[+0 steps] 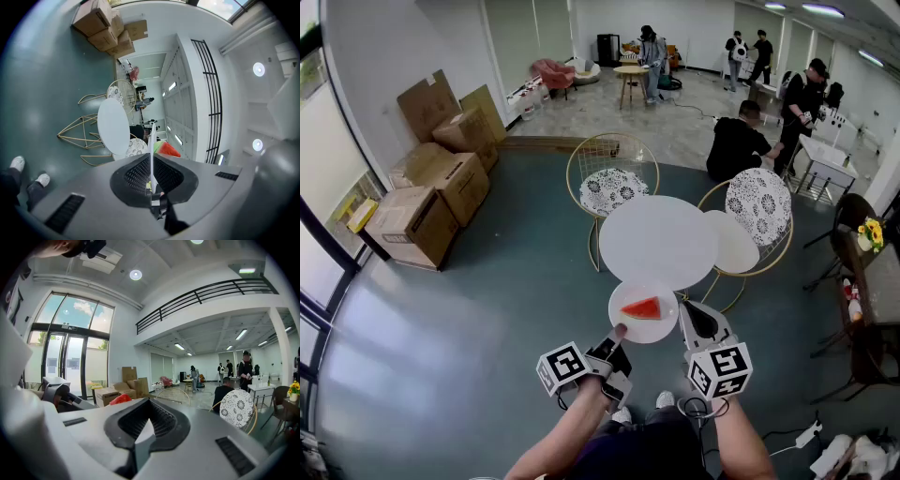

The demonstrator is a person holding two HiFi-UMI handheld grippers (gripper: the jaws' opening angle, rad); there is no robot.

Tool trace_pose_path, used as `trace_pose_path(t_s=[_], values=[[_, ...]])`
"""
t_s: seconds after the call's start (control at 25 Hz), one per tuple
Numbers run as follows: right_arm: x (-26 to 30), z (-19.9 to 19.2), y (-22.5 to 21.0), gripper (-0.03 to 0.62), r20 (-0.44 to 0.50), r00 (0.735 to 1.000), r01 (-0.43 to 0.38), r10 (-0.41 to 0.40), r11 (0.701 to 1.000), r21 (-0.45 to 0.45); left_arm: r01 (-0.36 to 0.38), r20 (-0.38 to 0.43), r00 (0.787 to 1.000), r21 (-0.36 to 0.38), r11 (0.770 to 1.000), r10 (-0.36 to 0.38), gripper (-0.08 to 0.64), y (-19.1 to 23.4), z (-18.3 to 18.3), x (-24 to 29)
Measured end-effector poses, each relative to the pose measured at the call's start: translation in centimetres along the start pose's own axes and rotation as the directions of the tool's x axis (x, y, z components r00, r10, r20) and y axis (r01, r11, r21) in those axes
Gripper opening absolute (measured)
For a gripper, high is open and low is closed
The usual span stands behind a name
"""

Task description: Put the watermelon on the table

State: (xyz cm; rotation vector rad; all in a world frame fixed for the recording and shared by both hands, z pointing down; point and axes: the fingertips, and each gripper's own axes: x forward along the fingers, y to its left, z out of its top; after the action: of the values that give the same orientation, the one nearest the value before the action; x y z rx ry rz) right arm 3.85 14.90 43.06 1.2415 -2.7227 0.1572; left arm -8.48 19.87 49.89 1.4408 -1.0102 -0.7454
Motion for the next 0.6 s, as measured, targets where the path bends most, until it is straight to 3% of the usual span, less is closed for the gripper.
trace_pose_path(t_s=[0.6], values=[[1.05,0.33,-0.10,0.003,0.010,1.000,0.020,-0.020,1.000,0.008,0.006,-0.028,1.000,-0.003,1.000,-0.006,0.015,0.23,0.82,0.64]])
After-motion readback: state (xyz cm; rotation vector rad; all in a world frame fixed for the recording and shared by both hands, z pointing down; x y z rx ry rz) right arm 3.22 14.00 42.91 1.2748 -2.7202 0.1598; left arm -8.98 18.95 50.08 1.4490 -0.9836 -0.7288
